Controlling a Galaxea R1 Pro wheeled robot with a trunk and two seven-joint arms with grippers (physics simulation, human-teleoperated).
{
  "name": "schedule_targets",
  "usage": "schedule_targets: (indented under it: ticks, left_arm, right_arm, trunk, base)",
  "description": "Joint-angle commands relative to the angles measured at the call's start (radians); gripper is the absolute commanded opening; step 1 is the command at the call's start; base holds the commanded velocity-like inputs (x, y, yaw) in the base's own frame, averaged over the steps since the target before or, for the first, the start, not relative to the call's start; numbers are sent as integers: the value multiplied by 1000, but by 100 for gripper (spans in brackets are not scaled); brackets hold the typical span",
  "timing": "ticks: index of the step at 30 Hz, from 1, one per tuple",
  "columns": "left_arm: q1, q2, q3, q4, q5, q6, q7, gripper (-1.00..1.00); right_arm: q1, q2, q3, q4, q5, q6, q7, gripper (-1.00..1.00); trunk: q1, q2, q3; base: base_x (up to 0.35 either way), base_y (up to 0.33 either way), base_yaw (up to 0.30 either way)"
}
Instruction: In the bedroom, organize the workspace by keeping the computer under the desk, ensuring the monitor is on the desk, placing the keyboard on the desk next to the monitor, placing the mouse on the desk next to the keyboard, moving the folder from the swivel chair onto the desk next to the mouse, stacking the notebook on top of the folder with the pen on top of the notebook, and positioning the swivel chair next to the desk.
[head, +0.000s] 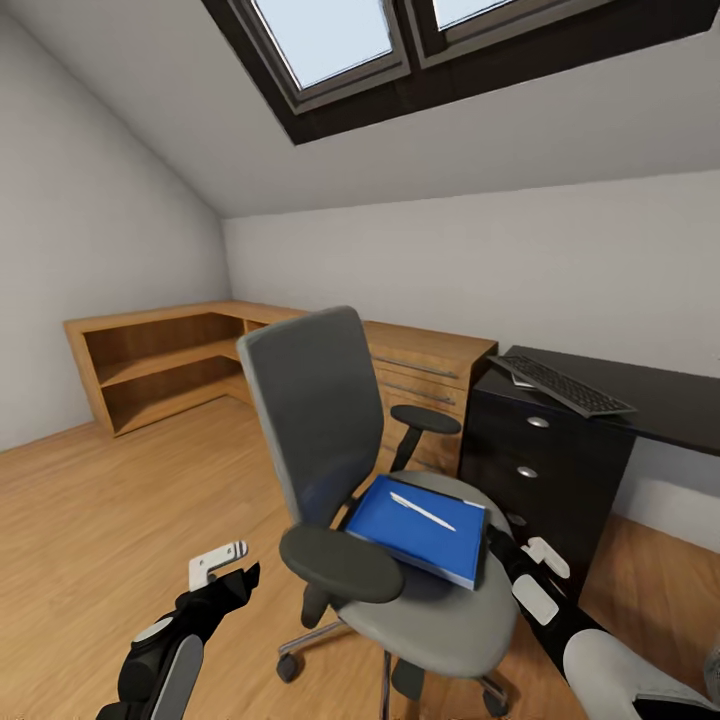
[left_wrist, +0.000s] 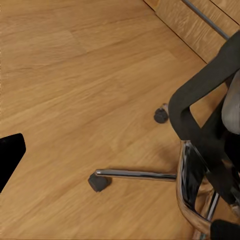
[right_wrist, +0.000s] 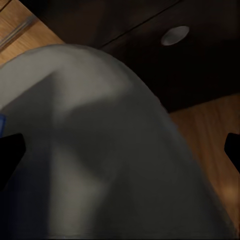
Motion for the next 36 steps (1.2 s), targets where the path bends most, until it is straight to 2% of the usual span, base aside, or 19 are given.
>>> schedule_targets:
  ticks: [1, 29, 36]
  left_arm:
    - [-1, 0, 1, -1, 11, 4, 7, 100]
    - [-1, 1, 1, -1, 12, 4, 7, 100]
    - [-1, 1, 1, -1, 12, 4, 7, 100]
  right_arm:
    - [0, 0, 0, 0, -6, -2, -1, 100]
    - [0, 2, 0, 6, -9, 0, -1, 100]
    - [0, 23, 0, 8, -7, 0, -1, 100]
  trunk:
    - [0, -1, -1]
    - [0, -1, -1]
    - [0, -1, -1]
  base:
    - [-124, 0, 0]
    - [-314, 0, 0]
    - [-220, 0, 0]
